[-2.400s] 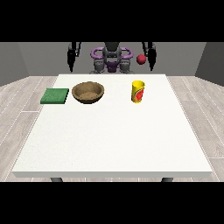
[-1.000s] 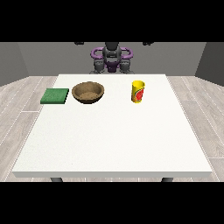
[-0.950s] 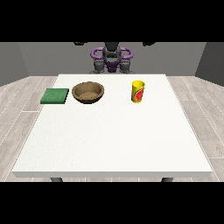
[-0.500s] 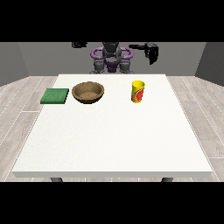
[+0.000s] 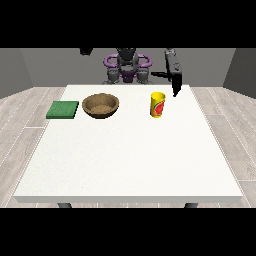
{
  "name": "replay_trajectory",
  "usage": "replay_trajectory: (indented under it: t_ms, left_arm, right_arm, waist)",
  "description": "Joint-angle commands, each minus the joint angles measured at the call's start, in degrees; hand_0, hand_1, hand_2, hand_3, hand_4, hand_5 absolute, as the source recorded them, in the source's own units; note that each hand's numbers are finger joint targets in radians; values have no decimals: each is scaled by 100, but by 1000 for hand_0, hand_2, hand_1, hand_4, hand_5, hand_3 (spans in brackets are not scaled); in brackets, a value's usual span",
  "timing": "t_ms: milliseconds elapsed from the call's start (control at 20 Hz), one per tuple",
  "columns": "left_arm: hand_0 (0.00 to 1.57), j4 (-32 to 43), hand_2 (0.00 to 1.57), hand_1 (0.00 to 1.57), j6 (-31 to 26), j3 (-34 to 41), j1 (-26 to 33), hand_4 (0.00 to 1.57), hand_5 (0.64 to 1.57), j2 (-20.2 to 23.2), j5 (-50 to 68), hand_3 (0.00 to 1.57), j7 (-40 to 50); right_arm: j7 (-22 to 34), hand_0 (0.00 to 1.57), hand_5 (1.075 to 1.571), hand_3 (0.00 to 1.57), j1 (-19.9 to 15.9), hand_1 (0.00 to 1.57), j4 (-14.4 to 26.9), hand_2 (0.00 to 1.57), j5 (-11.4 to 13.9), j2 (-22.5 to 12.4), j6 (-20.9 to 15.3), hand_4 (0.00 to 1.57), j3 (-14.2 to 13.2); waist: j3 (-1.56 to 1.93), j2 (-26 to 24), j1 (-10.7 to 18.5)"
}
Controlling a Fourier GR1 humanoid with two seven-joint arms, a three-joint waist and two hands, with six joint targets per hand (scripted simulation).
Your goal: Pick the cup and pour the ball into the bowl, then pick the bowl and place it on the pad
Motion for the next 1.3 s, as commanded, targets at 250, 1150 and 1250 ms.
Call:
replay_trajectory:
  t_ms: [250,1150,1250]
  left_arm:
    - [0,1791,0,0,-104,159,-331,0,1443,58,-103,0,-1140]
    - [1121,3755,1571,1121,322,526,-1118,480,1536,434,-264,1499,-2640]
    - [1320,3590,1571,1320,1038,494,-700,965,1530,618,-642,1571,-3234]
  right_arm:
    - [-104,0,1567,0,467,0,-246,0,-336,-148,471,0,-410]
    - [-40,0,1564,0,886,0,-1502,0,-1252,-713,1265,0,-1344]
    - [268,0,1562,0,844,0,-1530,0,-1426,-894,1301,0,-1484]
  waist:
    - [1,-105,-91]
    - [1,655,-899]
    - [1,581,-915]
